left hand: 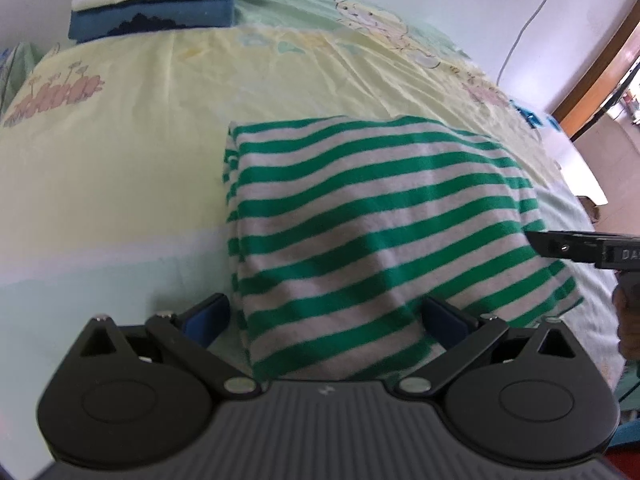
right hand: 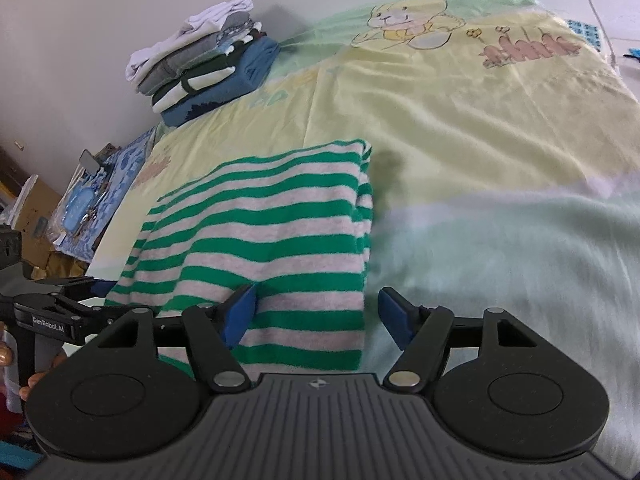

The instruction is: Fold clothes

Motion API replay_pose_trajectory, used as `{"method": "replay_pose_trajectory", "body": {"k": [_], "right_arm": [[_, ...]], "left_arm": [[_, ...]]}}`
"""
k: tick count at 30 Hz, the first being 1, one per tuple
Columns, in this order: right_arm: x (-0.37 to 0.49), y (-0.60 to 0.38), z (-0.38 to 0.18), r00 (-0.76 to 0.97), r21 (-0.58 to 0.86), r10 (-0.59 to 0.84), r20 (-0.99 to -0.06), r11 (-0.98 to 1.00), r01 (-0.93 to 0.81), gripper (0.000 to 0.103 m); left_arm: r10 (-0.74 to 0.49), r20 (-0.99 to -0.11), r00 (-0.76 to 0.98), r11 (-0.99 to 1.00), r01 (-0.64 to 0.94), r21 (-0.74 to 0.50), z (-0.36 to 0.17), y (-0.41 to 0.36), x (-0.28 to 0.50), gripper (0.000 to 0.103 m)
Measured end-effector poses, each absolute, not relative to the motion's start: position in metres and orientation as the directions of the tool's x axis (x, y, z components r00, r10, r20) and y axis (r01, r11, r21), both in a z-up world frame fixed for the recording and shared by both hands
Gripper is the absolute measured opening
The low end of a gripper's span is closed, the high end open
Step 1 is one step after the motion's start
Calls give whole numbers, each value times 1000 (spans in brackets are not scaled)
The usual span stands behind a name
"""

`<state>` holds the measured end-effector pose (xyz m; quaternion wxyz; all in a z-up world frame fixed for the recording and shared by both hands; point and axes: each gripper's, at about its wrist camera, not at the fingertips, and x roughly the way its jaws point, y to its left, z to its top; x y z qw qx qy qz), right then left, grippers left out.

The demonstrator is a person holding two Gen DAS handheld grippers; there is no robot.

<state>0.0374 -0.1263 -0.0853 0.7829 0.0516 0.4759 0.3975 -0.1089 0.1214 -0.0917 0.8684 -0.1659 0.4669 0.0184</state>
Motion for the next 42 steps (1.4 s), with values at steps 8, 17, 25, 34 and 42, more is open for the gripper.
{"method": "replay_pose_trajectory", "body": {"k": [8,17,25,34,42], "right_arm": [[28,-111,-83,238,407,635,-735,694,-594,64],[29,-108,-81,214,408,624,-752,694,-593,59],[20,-99,-83,267,360,602,-752,715,-600,67],[17,-95,-80,269,355,584,-766,732,-582,57],[20,-100,-84,271,389,606,-748,731,-560,65]], "left_arm": [[-53,-839,541,957,-212,-197,-92,107,-102,102],[-139,-809,571,941,-178,-287,-93,111,-106,102],[-172,-816,552,923,-198,-329,-92,118,-97,102],[-33,-842,538,943,-261,-204,-93,98,-94,102],[-10,-849,529,941,-281,-186,-94,96,-90,102]]}}
